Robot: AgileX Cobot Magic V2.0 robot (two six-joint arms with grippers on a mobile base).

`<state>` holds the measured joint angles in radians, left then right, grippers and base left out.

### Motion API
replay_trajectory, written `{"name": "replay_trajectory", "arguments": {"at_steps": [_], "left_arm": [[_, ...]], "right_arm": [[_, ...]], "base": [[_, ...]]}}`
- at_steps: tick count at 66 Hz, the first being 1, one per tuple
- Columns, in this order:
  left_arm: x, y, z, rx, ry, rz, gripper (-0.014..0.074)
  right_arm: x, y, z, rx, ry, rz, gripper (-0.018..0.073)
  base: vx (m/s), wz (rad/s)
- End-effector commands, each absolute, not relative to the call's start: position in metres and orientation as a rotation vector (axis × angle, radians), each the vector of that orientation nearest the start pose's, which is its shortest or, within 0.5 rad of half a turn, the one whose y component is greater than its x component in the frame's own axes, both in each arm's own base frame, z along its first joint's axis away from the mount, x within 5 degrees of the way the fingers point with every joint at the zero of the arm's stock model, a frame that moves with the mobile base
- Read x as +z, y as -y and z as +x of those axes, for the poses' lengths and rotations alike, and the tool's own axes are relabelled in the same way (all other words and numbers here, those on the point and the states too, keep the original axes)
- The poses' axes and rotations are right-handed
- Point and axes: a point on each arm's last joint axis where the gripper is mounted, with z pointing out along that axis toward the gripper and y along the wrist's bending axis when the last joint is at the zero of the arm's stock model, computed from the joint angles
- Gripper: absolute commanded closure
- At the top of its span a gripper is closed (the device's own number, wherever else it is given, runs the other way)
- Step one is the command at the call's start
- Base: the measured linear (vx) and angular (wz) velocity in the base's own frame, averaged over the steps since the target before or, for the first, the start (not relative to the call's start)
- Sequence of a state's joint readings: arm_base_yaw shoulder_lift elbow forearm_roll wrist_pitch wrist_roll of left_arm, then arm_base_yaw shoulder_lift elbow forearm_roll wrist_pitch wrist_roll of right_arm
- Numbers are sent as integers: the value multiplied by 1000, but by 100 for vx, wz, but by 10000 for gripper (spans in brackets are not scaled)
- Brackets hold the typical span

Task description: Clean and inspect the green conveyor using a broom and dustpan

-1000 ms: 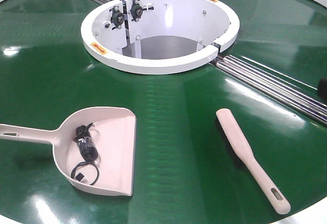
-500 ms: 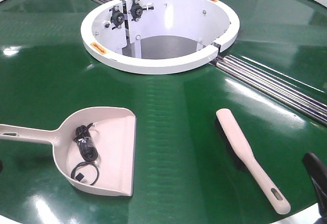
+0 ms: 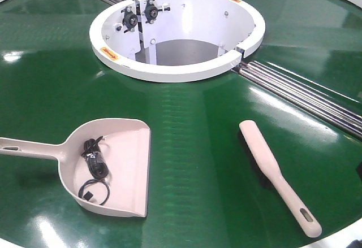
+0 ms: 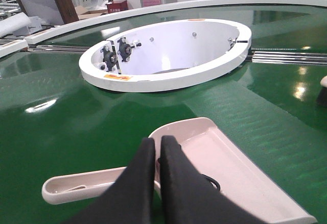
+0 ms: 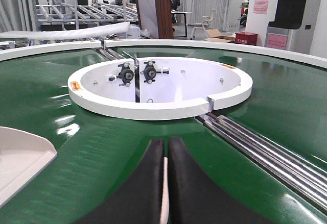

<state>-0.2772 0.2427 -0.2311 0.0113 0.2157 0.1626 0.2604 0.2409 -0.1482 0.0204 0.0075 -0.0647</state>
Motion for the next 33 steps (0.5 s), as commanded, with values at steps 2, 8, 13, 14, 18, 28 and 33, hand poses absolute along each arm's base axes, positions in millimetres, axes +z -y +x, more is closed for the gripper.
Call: {"name": "replay_trajectory", "arguments": {"at_steps": [2,8,13,14,18,28,33], "left_arm": [[272,21,72,-101,-1576,347,603],[272,21,72,-101,-1576,347,603],[272,21,72,-101,-1576,347,603],[272,21,72,-101,-1576,347,603],[272,21,72,-101,-1576,347,603],[272,21,72,-101,-1576,347,603],[270,21,72,-101,-1576,347,603]], "right_arm": [[264,-20,74,171,-1469,-228,568],[264,-20,74,171,-1469,-228,568],[264,-20,74,171,-1469,-228,568],[264,-20,74,171,-1469,-228,568],[264,-20,74,171,-1469,-228,568],[264,-20,74,171,-1469,-228,568],[264,-20,74,171,-1469,-228,568]], "base": [[0,0],[0,0],[0,0],[0,0],[0,0],[0,0],[0,0]]}}
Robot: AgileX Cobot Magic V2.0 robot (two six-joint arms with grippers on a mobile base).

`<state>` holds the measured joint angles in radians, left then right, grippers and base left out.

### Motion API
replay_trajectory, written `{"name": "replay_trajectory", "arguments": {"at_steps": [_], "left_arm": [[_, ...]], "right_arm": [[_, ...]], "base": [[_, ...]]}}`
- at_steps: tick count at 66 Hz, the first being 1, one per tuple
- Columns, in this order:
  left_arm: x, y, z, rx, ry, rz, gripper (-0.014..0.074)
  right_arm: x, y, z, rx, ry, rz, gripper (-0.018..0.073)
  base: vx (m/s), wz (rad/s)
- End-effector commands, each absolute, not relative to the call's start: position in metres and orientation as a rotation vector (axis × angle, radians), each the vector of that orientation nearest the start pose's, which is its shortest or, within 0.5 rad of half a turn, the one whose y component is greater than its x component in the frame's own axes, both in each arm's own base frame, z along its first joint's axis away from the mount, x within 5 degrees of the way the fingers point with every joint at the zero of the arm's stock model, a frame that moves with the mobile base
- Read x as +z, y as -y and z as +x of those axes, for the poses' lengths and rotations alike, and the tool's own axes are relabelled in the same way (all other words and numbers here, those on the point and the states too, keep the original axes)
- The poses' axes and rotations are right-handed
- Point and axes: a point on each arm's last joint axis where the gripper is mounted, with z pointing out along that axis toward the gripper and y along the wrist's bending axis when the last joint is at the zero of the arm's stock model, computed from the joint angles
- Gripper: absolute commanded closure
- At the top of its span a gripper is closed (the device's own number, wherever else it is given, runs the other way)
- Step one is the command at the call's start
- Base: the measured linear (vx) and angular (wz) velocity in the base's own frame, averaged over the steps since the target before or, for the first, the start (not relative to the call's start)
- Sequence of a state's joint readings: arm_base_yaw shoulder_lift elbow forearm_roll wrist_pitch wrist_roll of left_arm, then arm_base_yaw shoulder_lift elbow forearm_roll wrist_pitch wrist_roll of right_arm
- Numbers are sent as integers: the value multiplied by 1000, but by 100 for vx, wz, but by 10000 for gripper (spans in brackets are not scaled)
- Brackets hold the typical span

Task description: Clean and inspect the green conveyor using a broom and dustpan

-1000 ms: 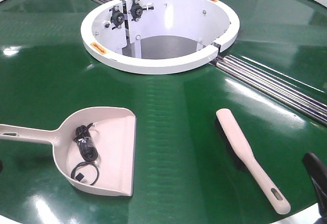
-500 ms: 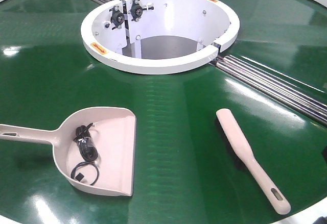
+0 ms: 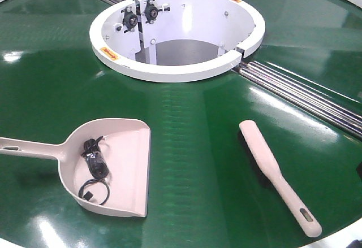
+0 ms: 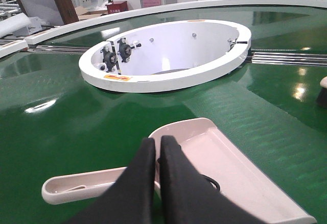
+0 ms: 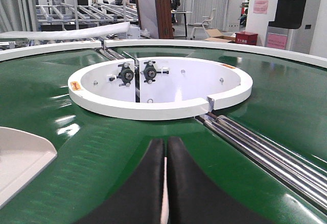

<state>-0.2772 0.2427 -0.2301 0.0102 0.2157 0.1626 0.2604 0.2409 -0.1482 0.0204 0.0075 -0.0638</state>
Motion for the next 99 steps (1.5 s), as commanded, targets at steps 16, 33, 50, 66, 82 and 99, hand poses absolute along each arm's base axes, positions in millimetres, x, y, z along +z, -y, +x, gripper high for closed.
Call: {"name": "replay_trajectory", "arguments": {"at_steps": [16,33,50,66,82,99], "left_arm": [[238,14,68,-85,-1606,239,603],[202,3,58,-19,-1503,69,603],[203,3,56,-25,-1481,66,603],[203,4,56,-35,-1481,63,603],[201,3,56,-66,-1507,33,603],[201,3,56,-66,-1508,33,603]], "right_arm": [[264,-20,74,170,-1469,-229,568],[264,-20,74,170,-1469,-229,568],[264,-20,74,170,-1469,-229,568],[263,-20,74,170,-1470,-229,568],[263,-20,74,170,-1470,-229,568],[263,-20,74,170,-1470,-229,568]], "base": [[0,0],[0,0],[0,0],[0,0],[0,0],[0,0]]}}
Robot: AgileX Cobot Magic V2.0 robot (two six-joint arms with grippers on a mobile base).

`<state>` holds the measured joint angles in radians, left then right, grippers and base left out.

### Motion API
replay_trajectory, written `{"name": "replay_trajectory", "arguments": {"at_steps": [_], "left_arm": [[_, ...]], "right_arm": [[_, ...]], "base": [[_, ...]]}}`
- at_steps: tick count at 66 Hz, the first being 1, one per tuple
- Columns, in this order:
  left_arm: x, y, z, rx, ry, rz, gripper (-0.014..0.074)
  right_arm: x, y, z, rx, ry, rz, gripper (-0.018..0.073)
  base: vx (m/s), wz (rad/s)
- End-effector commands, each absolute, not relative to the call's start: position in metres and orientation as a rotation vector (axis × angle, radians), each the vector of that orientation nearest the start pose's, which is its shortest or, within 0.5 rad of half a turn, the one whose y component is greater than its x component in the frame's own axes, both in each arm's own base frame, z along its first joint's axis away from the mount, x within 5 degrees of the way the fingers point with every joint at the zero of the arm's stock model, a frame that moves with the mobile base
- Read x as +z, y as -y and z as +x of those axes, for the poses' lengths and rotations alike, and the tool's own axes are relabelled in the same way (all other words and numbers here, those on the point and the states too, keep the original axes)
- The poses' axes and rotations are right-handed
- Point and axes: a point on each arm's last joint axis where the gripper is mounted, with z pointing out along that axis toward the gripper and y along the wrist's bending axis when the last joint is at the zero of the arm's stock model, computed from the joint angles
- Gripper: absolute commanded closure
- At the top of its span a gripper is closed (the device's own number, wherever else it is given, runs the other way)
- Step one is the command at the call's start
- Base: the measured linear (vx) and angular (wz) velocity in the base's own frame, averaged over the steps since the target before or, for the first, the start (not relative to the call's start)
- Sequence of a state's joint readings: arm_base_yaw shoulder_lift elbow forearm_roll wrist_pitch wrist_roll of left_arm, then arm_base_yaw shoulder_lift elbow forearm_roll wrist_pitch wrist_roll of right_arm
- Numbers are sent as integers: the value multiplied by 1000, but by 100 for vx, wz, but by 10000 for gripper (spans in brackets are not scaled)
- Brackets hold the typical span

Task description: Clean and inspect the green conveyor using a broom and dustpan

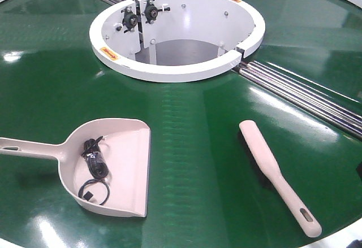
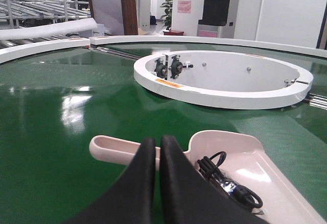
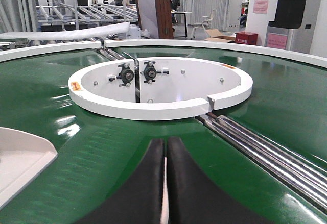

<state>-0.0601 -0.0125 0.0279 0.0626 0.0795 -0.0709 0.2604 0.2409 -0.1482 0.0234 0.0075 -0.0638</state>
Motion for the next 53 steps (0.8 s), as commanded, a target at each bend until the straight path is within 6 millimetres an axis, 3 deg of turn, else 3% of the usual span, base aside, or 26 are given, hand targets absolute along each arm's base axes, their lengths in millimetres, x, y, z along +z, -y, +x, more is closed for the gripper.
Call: {"name": "replay_trajectory", "arguments": {"at_steps": [1,42,53], "left_arm": [[201,3,56,-66,-1508,33,603],[201,3,56,-66,-1508,33,603],[200,3,56,-66,-1509,33,603]], "right_arm": [[263,-20,74,170,-1470,-229,568],[264,-18,73,120,-1462,-251,568],[257,-8,74,62,-1552,-113,568]], "base": [[0,0],[0,0],[0,0]]}}
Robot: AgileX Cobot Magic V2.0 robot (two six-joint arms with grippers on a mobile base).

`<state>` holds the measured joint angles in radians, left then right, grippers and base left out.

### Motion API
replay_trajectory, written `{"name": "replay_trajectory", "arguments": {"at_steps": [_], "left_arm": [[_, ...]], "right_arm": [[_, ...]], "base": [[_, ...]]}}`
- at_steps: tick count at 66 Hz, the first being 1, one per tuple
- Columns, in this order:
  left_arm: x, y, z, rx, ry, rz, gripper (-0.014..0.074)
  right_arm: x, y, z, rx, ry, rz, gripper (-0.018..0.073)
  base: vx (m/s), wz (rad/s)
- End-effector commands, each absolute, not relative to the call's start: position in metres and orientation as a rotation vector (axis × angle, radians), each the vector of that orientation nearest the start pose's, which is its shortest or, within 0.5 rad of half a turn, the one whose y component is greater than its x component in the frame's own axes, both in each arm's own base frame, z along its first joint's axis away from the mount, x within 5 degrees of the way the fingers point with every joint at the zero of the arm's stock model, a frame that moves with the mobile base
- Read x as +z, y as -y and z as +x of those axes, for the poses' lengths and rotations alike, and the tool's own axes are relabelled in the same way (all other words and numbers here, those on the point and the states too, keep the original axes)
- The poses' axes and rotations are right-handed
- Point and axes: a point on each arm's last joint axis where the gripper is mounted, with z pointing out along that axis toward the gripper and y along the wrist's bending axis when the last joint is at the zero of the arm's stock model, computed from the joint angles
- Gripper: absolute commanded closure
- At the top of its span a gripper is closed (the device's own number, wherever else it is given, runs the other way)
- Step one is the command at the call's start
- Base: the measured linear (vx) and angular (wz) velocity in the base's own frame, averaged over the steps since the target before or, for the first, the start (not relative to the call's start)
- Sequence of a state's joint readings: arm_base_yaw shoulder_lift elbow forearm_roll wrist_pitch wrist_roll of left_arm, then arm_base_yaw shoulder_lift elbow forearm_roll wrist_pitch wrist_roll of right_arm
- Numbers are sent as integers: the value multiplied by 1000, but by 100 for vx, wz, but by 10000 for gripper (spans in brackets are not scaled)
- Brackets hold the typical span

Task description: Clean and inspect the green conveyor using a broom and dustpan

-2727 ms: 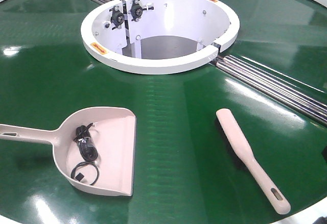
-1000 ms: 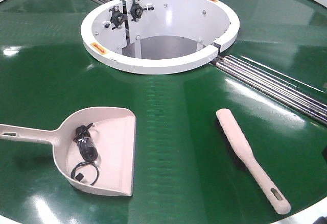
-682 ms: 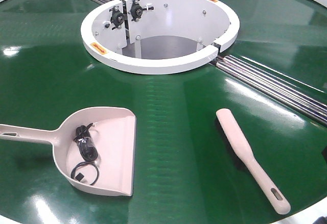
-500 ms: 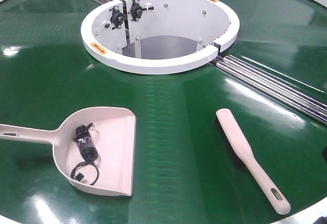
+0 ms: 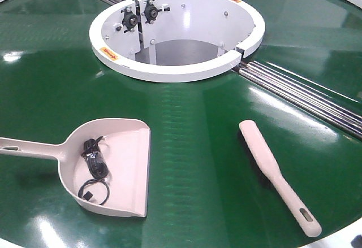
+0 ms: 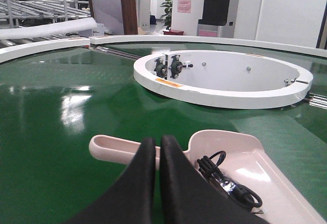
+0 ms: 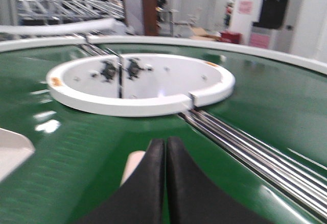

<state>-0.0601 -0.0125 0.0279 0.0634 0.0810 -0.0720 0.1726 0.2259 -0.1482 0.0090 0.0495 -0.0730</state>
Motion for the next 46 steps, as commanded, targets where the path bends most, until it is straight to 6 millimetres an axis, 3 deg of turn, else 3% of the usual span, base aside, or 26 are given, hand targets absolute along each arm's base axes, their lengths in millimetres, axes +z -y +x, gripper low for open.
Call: {"name": "replay_trajectory", "arguments": {"at_steps": [1,8,22,46], "left_arm": [[200,3,56,-66,-1509,33,603],[200,3,56,-66,-1509,33,603],[200,3,56,-66,-1510,33,603],[200,3,56,-65,-1512,34,603]], "right_arm": [[256,-7,73,55,-1559,-104,568],[248,-6,66,31,-1550,-103,568],[199,-5,56,22,-1538,-112,568],[198,-5,56,26,-1557,-107,568]], "base": [[0,0],[0,0],[0,0],[0,0]]}}
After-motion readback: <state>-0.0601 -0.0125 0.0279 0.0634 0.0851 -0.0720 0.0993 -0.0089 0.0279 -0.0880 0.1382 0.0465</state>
